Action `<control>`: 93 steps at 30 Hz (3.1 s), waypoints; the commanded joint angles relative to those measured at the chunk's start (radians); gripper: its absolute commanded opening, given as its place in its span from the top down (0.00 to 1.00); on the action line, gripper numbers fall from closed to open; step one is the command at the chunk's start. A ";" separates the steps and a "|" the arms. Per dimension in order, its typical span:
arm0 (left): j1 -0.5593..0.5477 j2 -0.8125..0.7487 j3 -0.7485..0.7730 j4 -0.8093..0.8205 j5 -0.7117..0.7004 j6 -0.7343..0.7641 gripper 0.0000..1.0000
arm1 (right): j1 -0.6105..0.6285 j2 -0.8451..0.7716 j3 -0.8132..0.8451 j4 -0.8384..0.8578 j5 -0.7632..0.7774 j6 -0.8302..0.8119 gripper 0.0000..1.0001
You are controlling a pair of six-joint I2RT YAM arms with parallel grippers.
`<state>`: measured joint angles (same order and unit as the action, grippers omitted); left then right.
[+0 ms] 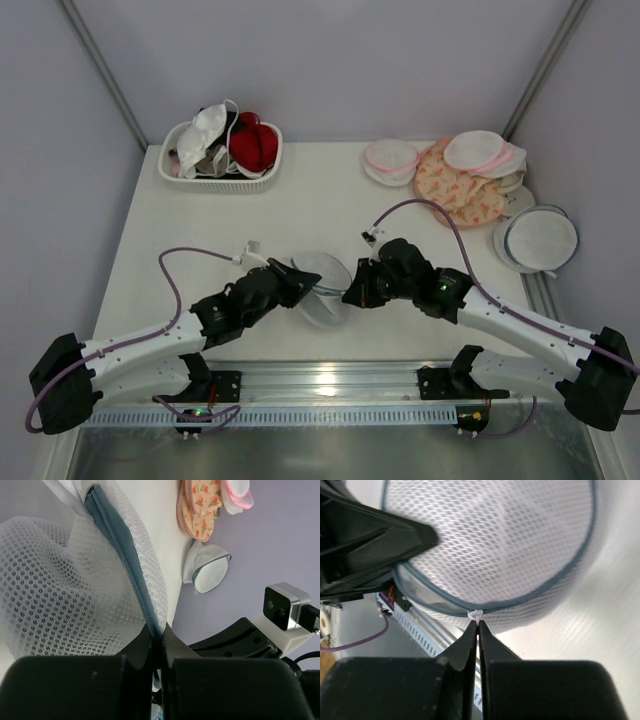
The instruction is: Unzip the laundry bag and remove the bra
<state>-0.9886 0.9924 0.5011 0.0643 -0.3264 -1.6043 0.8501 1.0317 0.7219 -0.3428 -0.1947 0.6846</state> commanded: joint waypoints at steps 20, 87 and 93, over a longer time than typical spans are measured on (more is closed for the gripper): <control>0.099 -0.138 -0.035 0.131 0.289 0.346 1.00 | -0.048 0.123 0.102 -0.320 0.572 -0.049 0.97; 0.096 0.471 0.310 0.218 0.526 0.621 1.00 | -0.051 -0.022 -0.022 0.084 -0.080 -0.114 0.96; 0.097 0.411 0.255 0.171 0.399 0.606 1.00 | -0.051 -0.038 -0.004 0.027 -0.042 -0.126 0.96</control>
<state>-0.8902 1.4628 0.7834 0.2493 0.1390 -1.0134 0.7982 1.0252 0.6697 -0.2951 -0.2634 0.5865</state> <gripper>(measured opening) 0.012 0.039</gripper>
